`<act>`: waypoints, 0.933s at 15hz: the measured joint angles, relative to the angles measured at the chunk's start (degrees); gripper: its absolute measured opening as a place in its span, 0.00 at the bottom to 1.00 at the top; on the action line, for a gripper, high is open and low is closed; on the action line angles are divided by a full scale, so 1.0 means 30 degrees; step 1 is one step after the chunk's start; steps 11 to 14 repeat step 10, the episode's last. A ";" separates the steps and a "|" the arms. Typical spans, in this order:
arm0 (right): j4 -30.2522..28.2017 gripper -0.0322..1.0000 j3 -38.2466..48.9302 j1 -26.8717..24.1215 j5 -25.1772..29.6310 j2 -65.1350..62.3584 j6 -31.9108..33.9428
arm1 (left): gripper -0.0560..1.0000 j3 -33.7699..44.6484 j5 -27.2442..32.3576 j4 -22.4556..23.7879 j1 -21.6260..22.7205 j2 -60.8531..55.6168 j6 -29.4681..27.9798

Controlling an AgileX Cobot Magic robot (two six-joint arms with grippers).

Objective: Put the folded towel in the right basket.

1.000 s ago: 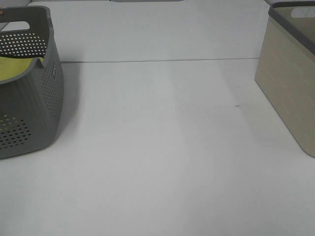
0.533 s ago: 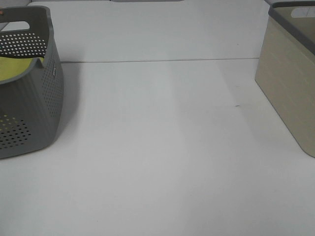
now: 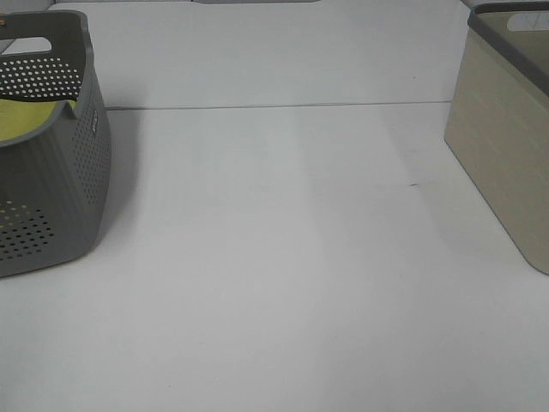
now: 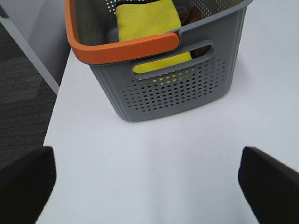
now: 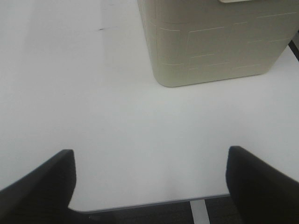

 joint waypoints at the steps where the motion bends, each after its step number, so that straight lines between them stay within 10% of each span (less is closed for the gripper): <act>1: 0.0000 0.85 0.0000 0.0000 0.0000 0.0000 0.0000 | 0.99 0.0000 0.0000 0.0000 0.0000 0.0000 0.0000; 14: 0.0000 0.85 0.0000 0.0000 0.0000 0.0000 0.0000 | 0.99 0.0000 0.0000 0.0000 0.0000 0.0000 0.0000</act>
